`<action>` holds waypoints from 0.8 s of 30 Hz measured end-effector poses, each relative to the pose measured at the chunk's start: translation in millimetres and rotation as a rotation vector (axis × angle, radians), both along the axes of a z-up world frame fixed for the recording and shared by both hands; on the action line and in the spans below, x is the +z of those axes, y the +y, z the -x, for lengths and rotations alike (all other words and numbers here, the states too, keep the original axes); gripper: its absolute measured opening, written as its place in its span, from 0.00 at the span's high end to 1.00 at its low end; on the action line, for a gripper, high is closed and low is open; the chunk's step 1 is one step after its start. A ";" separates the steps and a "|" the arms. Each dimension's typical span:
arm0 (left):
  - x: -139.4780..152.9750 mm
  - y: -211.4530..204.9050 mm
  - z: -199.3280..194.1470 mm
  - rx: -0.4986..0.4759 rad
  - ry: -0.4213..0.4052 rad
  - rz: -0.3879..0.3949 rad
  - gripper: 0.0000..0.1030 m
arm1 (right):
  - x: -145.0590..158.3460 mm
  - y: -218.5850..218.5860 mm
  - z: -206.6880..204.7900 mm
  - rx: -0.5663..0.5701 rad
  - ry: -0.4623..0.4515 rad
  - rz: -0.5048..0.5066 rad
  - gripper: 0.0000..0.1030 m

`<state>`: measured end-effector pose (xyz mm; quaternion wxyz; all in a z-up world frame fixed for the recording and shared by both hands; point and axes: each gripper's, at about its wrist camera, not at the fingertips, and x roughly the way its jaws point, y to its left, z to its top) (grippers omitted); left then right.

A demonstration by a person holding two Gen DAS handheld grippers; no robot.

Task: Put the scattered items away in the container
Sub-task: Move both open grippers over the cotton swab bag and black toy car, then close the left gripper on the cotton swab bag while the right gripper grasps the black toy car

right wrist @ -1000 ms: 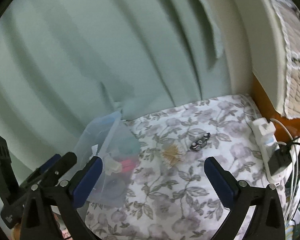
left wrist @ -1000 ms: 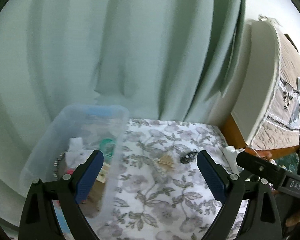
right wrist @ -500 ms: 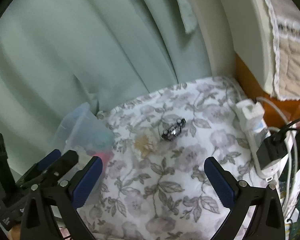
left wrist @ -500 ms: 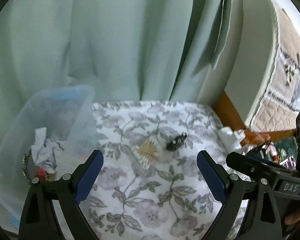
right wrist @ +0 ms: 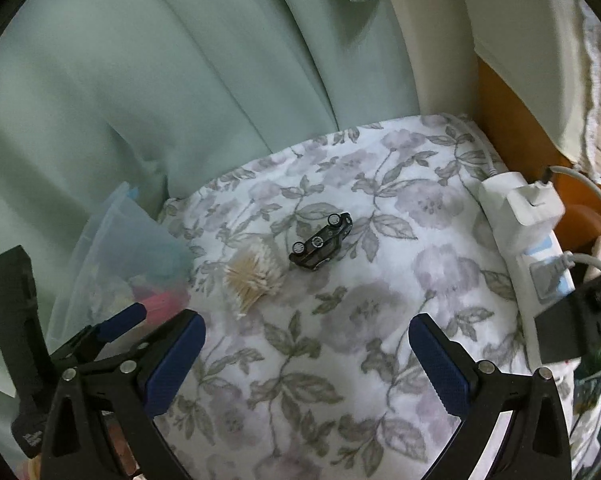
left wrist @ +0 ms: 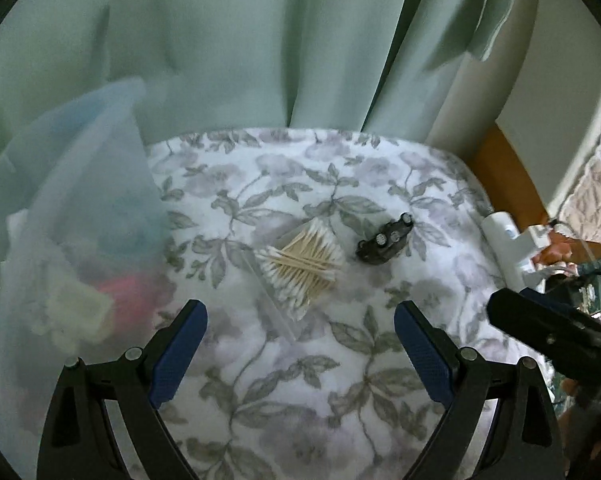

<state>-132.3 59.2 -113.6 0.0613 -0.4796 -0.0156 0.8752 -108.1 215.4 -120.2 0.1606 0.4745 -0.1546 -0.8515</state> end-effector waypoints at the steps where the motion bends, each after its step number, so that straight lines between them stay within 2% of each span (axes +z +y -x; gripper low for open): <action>1: -5.9 -0.4 4.5 0.001 -0.012 -0.002 0.08 | -2.4 -0.4 4.2 0.000 -0.004 -0.002 0.00; 5: -25.3 -1.6 20.6 -0.009 -0.047 -0.002 0.08 | -12.9 -2.6 19.0 -0.004 -0.022 -0.007 0.00; 9: -37.5 -1.2 35.2 -0.033 -0.028 0.038 0.08 | -25.8 -7.0 35.6 0.002 -0.047 -0.010 0.00; 14: -52.2 -4.6 56.9 -0.068 -0.041 0.037 0.08 | -35.6 -13.5 52.6 0.014 -0.063 -0.012 0.00; 18: -58.4 -1.0 69.3 -0.099 -0.031 0.065 0.08 | -45.2 -22.6 68.3 0.023 -0.081 -0.015 0.01; 21: -62.3 -2.0 77.5 -0.089 -0.036 0.066 0.08 | -51.6 -29.8 78.3 0.029 -0.085 -0.019 0.03; 24: -65.6 -10.3 82.7 -0.042 -0.043 0.031 0.08 | -58.1 -35.0 86.6 0.019 -0.095 -0.030 0.06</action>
